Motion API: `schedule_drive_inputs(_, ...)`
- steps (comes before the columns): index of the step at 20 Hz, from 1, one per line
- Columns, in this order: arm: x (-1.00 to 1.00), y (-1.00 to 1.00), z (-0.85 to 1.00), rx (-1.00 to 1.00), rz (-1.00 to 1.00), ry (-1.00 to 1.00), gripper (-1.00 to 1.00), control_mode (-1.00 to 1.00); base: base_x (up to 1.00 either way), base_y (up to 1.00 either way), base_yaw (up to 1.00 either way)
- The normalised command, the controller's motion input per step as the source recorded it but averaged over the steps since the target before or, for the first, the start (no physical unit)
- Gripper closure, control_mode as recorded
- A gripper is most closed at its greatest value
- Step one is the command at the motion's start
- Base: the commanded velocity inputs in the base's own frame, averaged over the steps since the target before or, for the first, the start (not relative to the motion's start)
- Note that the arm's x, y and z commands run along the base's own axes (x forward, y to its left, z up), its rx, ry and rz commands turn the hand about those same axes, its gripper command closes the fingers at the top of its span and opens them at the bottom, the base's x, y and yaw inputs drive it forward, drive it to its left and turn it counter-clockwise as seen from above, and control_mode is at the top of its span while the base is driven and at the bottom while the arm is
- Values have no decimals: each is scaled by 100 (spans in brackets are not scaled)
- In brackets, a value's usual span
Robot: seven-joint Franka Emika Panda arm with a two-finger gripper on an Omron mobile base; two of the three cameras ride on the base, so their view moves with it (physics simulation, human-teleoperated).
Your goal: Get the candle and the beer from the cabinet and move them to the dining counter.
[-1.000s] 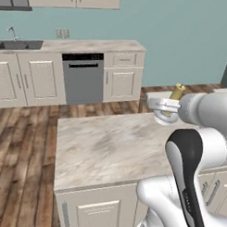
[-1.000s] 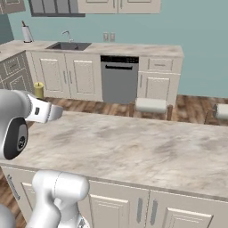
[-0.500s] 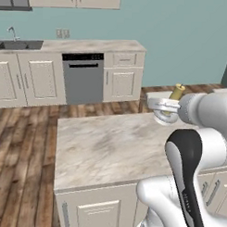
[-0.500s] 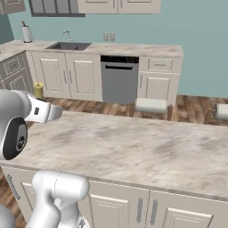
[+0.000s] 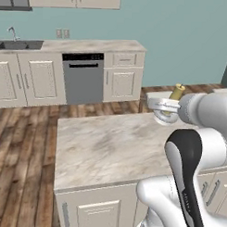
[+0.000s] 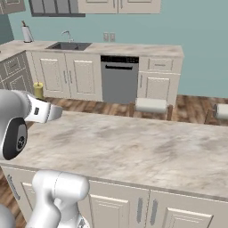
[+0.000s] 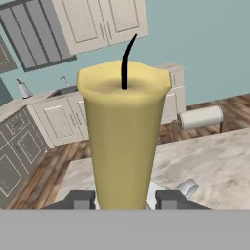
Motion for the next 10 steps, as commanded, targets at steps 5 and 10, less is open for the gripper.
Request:
schedule_drive_inputs(5,0,0,0,0,0,0,100,-100,0,0,0)
schedule_drive_inputs(10,-2,0,-1,0,0,0,100,-100,0,0,0)
